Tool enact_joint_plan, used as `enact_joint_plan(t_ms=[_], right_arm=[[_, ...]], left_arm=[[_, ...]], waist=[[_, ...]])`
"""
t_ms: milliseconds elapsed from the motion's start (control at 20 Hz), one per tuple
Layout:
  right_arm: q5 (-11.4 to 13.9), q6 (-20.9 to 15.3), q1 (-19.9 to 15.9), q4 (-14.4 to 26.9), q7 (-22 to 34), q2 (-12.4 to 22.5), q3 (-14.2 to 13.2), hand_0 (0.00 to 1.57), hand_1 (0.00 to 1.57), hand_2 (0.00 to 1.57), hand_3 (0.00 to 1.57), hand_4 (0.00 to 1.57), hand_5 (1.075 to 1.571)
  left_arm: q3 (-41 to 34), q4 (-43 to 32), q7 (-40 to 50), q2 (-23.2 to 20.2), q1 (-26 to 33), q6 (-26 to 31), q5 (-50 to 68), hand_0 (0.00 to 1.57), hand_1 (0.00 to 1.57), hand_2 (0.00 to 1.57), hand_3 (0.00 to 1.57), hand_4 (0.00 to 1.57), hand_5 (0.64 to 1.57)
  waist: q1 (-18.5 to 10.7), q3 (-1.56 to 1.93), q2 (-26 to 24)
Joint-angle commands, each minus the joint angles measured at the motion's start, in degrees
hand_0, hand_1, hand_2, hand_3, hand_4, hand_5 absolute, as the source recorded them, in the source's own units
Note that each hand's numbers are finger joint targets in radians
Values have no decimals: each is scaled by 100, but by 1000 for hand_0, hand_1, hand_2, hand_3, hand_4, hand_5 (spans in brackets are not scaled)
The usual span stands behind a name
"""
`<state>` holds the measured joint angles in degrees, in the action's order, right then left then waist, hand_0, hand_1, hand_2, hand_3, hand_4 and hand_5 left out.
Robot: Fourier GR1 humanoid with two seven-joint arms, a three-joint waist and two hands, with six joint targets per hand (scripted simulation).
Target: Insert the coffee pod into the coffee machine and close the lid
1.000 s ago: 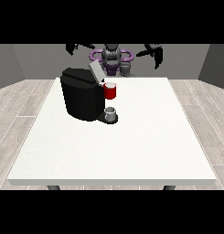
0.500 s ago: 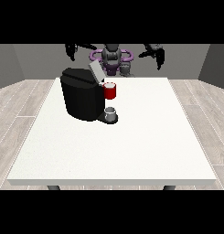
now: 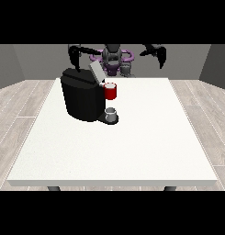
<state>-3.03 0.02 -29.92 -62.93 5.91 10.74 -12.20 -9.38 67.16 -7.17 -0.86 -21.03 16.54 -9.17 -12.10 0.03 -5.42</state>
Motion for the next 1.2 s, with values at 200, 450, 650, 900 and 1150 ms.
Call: enact_joint_plan(t_ms=[200,450,650,900,1150], right_arm=[[66,167,-67,170,-316,-199,339,0,0,0,0,0,1571],[226,30,-578,470,-460,-251,447,0,0,0,0,0,1571],[85,284,-932,506,-198,-32,373,0,0,0,0,73,1571],[334,-22,-1220,621,-231,-117,486,0,0,0,0,204,1571],[406,137,-1464,570,-194,-180,690,0,0,0,0,161,1571]], left_arm=[[105,904,69,-119,656,-71,198,0,0,0,0,360,1571],[16,1215,230,-297,483,-88,353,0,0,0,0,376,1571],[184,1373,105,-236,776,-278,208,0,0,0,0,316,1571],[157,1355,-38,-366,894,-234,230,0,0,0,0,347,1571],[215,1247,131,-273,785,-482,124,0,0,0,0,360,1571]], waist=[[235,-2,324],[188,-2,709],[289,-2,683],[171,-3,868],[239,-3,935]])
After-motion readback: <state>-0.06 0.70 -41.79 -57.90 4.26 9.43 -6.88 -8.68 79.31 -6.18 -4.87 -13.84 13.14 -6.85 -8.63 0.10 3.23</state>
